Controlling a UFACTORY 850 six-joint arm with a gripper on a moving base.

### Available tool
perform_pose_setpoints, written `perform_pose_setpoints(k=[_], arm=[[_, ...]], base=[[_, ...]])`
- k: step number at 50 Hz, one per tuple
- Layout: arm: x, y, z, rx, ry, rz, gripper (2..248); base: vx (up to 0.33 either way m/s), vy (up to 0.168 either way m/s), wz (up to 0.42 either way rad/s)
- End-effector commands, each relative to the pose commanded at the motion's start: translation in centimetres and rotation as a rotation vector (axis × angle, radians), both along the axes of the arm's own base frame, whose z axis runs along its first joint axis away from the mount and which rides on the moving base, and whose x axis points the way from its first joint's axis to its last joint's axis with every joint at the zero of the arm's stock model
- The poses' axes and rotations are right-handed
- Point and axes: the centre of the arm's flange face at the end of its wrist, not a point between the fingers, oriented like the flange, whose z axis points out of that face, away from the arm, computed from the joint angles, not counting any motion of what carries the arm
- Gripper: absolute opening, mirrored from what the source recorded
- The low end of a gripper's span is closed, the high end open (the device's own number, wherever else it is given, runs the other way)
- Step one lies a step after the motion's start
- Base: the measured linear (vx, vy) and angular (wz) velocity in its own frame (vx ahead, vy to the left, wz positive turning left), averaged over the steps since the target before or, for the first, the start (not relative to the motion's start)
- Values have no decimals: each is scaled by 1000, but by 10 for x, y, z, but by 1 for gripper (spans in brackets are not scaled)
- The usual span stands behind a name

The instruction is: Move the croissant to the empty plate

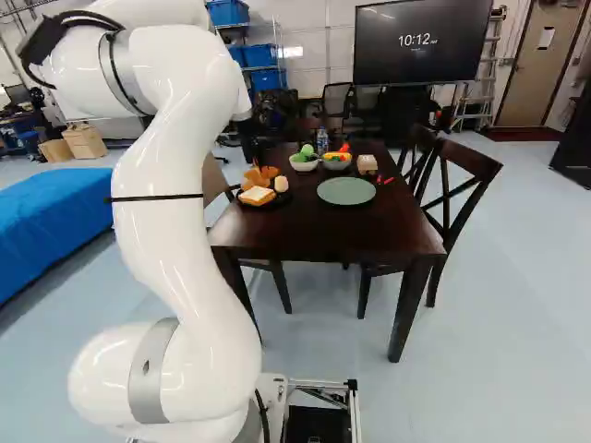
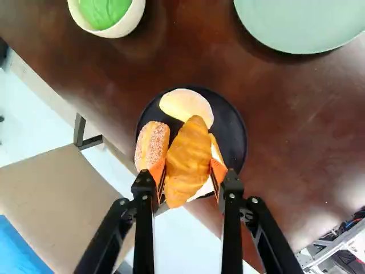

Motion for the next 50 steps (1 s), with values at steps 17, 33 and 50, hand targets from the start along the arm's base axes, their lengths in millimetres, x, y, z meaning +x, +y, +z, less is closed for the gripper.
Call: perform_pose_setpoints(k=[17,33,50], arm=[[-8,-37,24,-24,-17,-41,122],[-16,-71,47,-59,-34,-76,122],[-13,-105,48,-66,-30,-125,122]], base=[[0,0,0],[0,0,0],[0,0,0]])
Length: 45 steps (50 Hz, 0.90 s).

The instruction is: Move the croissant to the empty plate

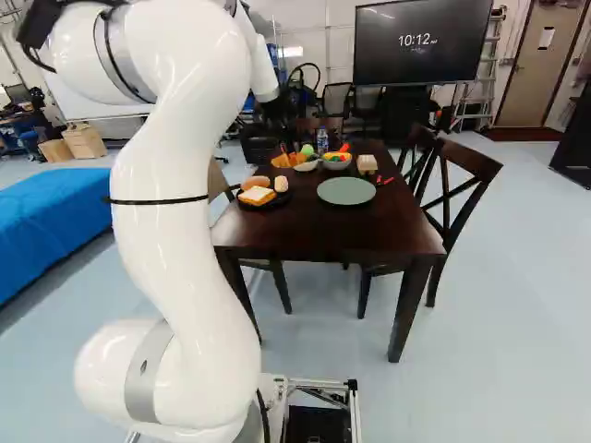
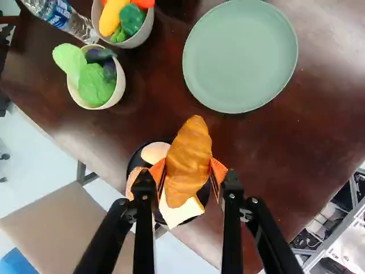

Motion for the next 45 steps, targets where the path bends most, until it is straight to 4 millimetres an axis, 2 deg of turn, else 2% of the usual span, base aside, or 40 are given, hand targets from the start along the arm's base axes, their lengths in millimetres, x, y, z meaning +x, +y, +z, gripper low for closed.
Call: perform_pose_setpoints(k=[20,45], arm=[[12,-39,-1,-1,-9,-58,122],[15,-88,-2,-2,-18,-129,122]], base=[[0,0,0],[0,0,0]])
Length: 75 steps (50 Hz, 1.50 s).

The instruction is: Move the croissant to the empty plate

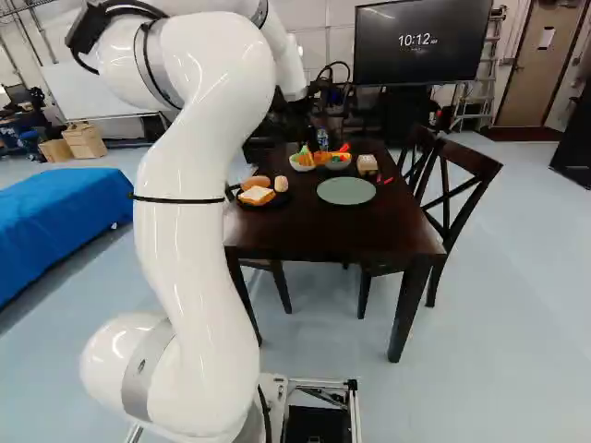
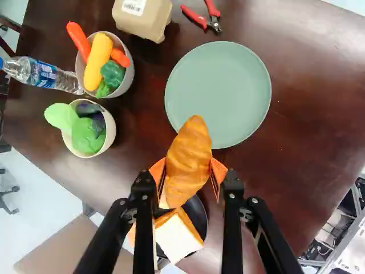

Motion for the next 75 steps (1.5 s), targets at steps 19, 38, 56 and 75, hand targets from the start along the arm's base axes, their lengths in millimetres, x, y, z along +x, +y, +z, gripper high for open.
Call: perform_pose_setpoints(k=[19,38,56,75], arm=[[0,-37,-1,-1,-7,-53,122],[0,-74,-20,4,17,-104,122],[4,-84,-46,42,47,-132,122],[13,-85,-74,115,69,-165,122]], base=[[0,0,0],[0,0,0],[0,0,0],[0,0,0]])
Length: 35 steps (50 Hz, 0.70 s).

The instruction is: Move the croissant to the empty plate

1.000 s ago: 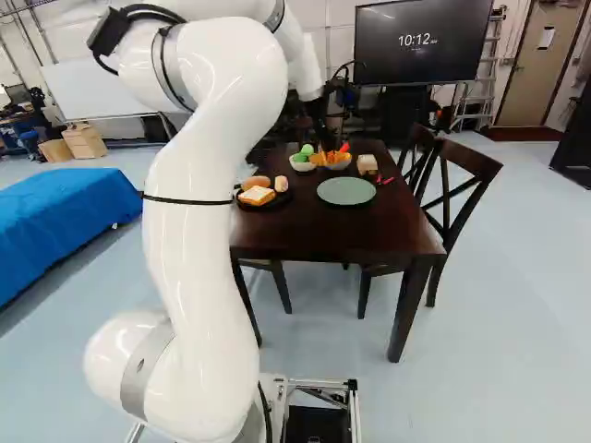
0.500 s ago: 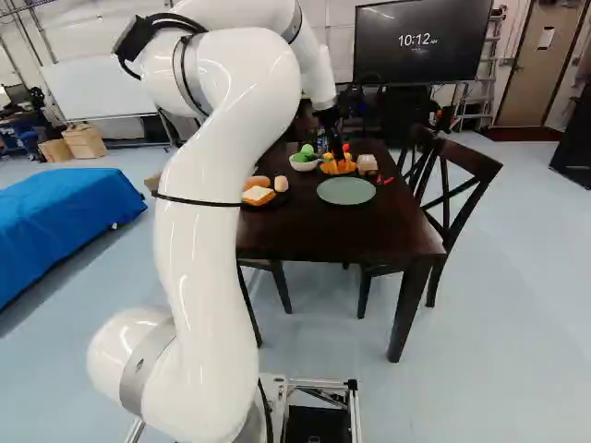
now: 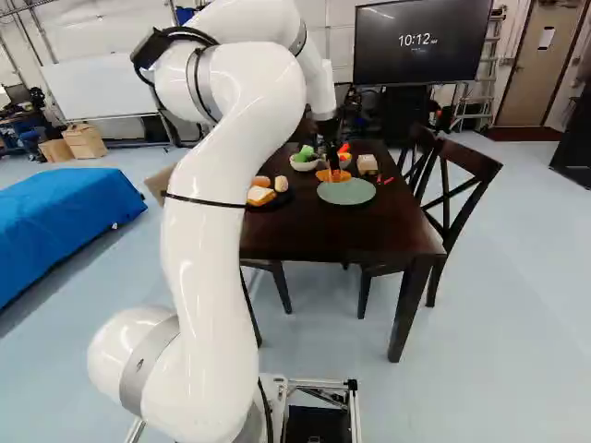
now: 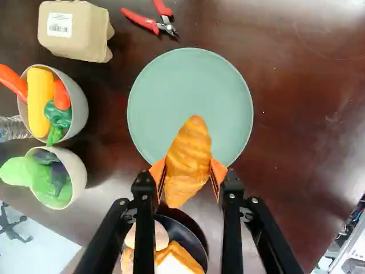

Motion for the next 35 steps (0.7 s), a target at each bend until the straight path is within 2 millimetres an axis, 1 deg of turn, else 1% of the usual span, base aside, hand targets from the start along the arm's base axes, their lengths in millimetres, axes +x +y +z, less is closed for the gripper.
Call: perform_pose_setpoints(k=[19,30,35], arm=[[6,-27,-28,8,27,-33,122],[10,-33,-45,13,44,-39,122],[10,-33,-45,13,44,-39,122]], base=[[0,0,0],[0,0,0],[0,0,0]])
